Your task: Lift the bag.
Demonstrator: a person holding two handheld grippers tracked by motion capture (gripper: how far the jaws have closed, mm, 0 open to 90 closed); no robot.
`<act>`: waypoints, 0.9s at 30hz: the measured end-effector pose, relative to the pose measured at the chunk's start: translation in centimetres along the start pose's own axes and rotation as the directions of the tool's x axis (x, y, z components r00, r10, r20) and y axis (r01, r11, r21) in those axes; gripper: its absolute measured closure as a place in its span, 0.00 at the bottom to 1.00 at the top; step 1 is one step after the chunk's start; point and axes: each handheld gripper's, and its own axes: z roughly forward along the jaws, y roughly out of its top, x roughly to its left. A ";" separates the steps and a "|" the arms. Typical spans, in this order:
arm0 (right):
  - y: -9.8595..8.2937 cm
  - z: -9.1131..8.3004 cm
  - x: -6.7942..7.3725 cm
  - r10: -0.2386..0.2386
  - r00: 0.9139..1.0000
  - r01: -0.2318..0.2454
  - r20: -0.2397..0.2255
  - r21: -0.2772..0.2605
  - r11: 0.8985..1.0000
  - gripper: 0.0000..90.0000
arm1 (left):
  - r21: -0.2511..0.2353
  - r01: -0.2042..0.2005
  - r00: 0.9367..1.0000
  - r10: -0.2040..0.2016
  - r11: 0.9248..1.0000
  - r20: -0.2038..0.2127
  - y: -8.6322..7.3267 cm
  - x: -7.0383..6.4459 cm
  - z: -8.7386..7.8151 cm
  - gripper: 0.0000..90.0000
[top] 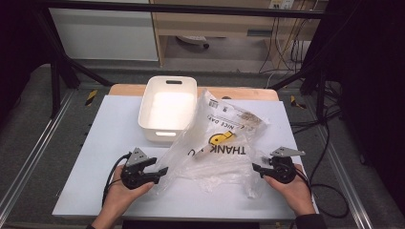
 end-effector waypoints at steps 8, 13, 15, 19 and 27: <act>0.4 0.1 0.3 -0.006 1.000 0.006 0.003 -0.031 1.000 0.15 | -0.013 0.043 0.999 -0.043 0.999 0.004 0.3 0.1 0.0 0.13; 0.6 -0.1 0.2 0.013 1.000 -0.013 0.009 -0.057 0.998 0.09 | -0.033 0.051 0.999 -0.050 0.998 0.005 0.4 0.1 0.0 0.11; 0.7 -0.3 0.1 0.014 1.000 -0.013 0.008 -0.071 0.997 0.07 | -0.041 0.052 0.999 -0.052 0.998 0.005 0.5 0.2 -0.2 0.11; 0.8 -0.7 0.1 0.020 1.000 -0.018 0.019 -0.107 0.994 0.05 | -0.088 0.063 0.998 -0.062 0.994 0.008 0.8 0.3 -0.7 0.10; 0.9 -1.6 -0.3 0.009 0.999 0.001 0.051 -0.195 0.981 0.04 | -0.154 0.103 0.994 -0.109 0.983 -0.027 1.1 2.1 -2.4 0.10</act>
